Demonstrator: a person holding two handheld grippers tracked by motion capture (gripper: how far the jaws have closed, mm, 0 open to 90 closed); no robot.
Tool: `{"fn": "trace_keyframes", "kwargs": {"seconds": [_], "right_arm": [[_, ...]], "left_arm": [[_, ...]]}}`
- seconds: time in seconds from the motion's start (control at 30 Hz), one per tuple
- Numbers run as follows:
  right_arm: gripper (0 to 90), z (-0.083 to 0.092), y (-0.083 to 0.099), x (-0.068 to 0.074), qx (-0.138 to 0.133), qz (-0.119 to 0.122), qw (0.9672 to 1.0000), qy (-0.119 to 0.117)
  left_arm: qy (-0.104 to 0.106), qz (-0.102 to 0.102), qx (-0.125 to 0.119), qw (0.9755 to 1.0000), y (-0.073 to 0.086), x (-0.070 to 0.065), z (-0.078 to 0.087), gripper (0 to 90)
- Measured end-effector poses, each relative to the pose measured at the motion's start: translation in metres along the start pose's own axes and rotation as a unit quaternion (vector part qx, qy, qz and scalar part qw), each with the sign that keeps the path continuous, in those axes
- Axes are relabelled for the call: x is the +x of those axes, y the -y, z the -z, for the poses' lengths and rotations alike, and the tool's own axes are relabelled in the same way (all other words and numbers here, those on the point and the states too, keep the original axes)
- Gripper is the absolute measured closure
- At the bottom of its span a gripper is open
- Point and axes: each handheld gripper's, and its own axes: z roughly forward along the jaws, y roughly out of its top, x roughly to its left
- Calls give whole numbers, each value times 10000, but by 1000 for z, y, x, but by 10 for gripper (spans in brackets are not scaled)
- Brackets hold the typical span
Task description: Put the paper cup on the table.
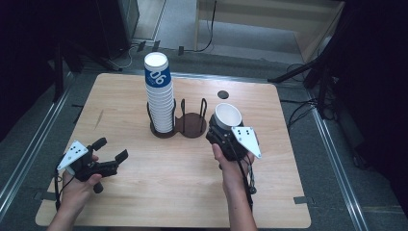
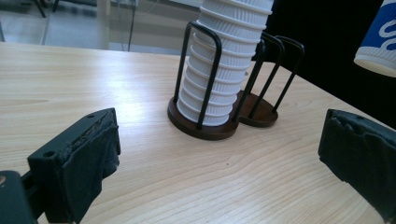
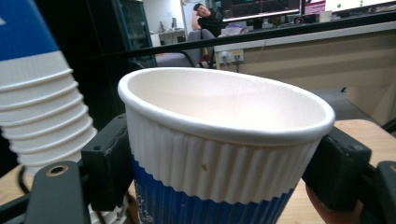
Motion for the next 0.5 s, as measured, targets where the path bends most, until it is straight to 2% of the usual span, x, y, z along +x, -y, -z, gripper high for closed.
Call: {"fn": "trace_keyframes", "kwargs": {"seconds": [0.1,0.17,0.23,0.3,0.5], "right_arm": [[202,-3,-1,-6,34,58,9999,77],[201,-6,-1,-10,47,76,9999,116],[201,-9,-1,-14,42,154,9997,174],[202,-11,-1,-16,51,187,9996,194],[201,-24,1,-35,57,256,9987,432]], "left_arm": [[-59,-18,4,10000,1,2,1,0],[-193,-138,-35,9997,3,5,4,0],[-208,-157,-43,9997,3,7,5,0],[-308,-204,-31,9993,4,10,6,0],[-404,-154,46,9991,9,17,7,0]]}}
